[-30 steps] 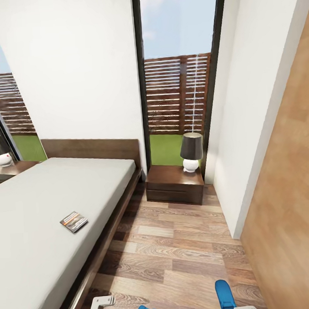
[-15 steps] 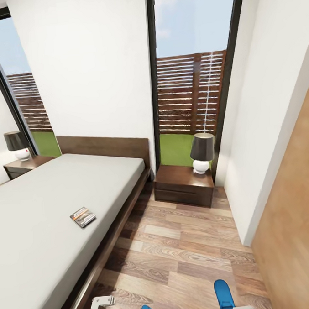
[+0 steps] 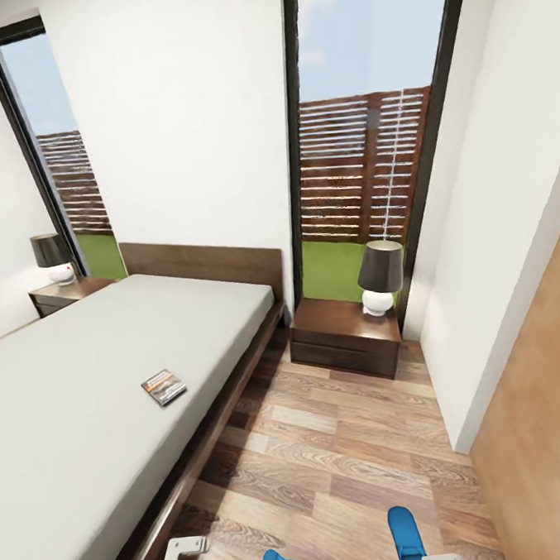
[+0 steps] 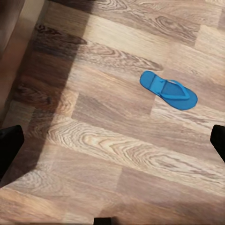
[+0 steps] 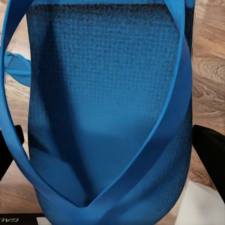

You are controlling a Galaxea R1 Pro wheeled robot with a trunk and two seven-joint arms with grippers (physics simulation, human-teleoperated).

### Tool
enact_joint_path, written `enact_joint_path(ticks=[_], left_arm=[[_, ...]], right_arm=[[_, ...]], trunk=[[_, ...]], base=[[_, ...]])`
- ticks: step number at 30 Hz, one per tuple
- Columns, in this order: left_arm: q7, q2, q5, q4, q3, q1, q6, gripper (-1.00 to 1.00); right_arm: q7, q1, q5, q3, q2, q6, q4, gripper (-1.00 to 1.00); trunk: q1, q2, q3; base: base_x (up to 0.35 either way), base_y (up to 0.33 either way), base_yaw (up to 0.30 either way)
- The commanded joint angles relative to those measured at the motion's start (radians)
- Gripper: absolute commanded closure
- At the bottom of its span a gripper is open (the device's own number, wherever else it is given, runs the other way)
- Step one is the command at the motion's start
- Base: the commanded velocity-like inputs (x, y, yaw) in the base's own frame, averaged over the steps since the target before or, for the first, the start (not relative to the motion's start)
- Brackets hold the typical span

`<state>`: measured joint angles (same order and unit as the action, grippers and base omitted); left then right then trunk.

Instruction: In the bedroom, move the book from the bed onto either nightstand, and place the two sandals side by side next to the bed.

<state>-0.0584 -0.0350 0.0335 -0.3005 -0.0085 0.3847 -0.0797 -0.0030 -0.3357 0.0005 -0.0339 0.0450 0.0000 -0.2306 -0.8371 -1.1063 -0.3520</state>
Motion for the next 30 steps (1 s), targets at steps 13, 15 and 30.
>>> enact_joint_path(ticks=[13, 15, 30], left_arm=[[-0.003, 0.0, 0.003, -0.001, -0.001, 0.0, -0.006, -1.0], [-0.003, 0.0, 0.003, -0.001, -0.001, 0.0, -0.006, -1.0], [-0.003, 0.0, 0.003, -0.001, -0.001, 0.0, -0.006, -1.0]], right_arm=[[-0.002, 0.0, 0.001, -0.004, 0.0, 0.0, 0.0, 1.0], [-0.002, 0.0, 0.001, -0.004, 0.001, 0.0, 0.0, 1.0], [-0.002, 0.0, 0.0, -0.004, 0.001, 0.0, 0.0, 1.0]], trunk=[[0.0, -0.001, -0.009], [0.0, -0.001, -0.01], [0.0, -0.001, -0.013]], base=[[0.0, 0.0, 0.246], [0.0, 0.0, 0.237], [0.011, 0.0, 0.071]])
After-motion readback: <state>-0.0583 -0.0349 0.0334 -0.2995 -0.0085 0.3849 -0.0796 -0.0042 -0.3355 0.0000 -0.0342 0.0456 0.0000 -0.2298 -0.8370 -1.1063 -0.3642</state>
